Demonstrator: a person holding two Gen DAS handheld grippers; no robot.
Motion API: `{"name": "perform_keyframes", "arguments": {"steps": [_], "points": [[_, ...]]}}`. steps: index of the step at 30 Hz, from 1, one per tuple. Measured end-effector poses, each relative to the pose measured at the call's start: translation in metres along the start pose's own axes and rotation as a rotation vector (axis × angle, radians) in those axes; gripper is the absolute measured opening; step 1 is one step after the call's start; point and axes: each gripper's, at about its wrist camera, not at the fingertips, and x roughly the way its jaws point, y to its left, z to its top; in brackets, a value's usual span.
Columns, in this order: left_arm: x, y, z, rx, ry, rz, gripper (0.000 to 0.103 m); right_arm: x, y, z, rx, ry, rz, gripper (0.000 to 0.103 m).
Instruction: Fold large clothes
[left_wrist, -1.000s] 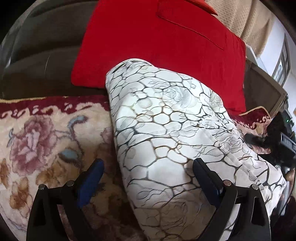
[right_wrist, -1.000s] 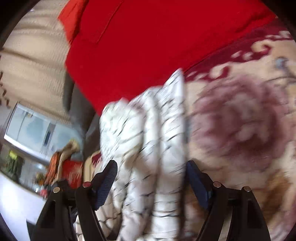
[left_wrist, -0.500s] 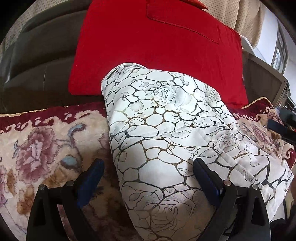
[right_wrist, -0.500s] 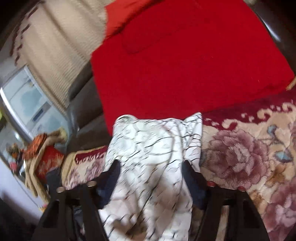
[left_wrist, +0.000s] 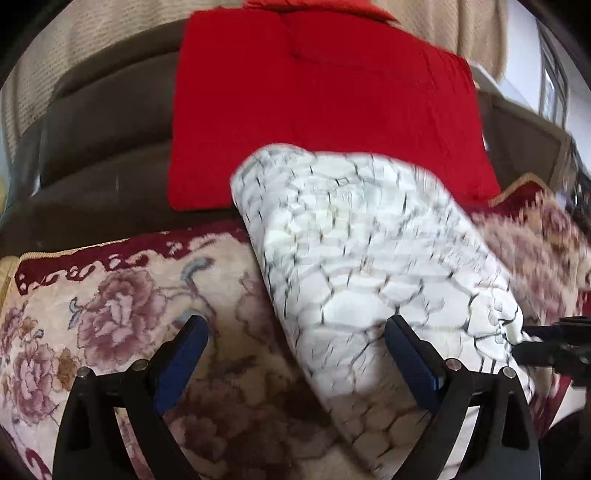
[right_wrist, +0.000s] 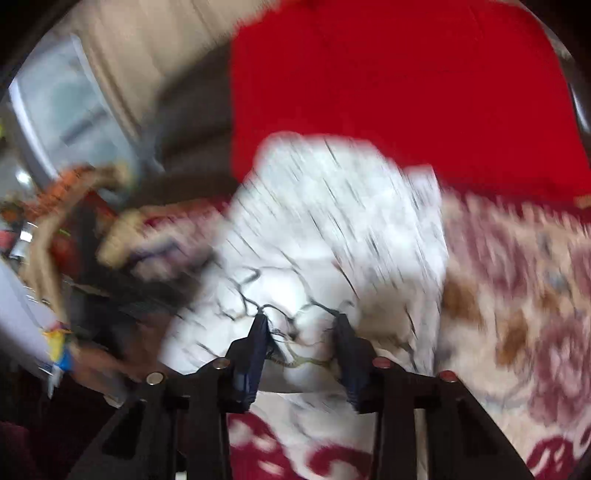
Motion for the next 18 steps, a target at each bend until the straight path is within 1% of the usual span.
{"name": "perform_keyframes", "arguments": {"steps": [1,2,4,7,11,15,17,18], "points": [[0.000,-0.003,-0.002,0.017,-0.006,0.013,0.097,0.006,-0.011,-0.006,0.061,0.001,0.034,0.039],[-0.001,-0.005,-0.003,0.030,-0.020,0.026,0.097,0.006,-0.014,-0.008,0.072,-0.011,0.047,0.039],[-0.002,-0.007,-0.003,0.045,-0.023,0.032,0.097,0.006,-0.011,-0.006,0.052,-0.013,0.025,0.039],[0.001,-0.003,-0.002,0.031,-0.019,0.022,0.097,0.006,-0.005,-0.005,0.036,0.003,-0.012,0.039],[0.003,-0.003,0.000,0.032,-0.022,0.027,0.097,-0.013,-0.002,0.005,0.050,0.004,0.012,0.039],[0.002,-0.004,0.002,0.030,-0.021,0.023,0.097,-0.046,0.009,0.028,0.016,-0.079,0.028,0.040],[0.002,-0.005,0.002,0.031,-0.022,0.022,0.097,-0.055,0.012,0.041,0.013,-0.124,0.032,0.040],[0.003,-0.005,0.002,0.030,-0.022,0.021,0.097,-0.054,0.012,0.045,0.019,-0.132,0.037,0.040]]}}
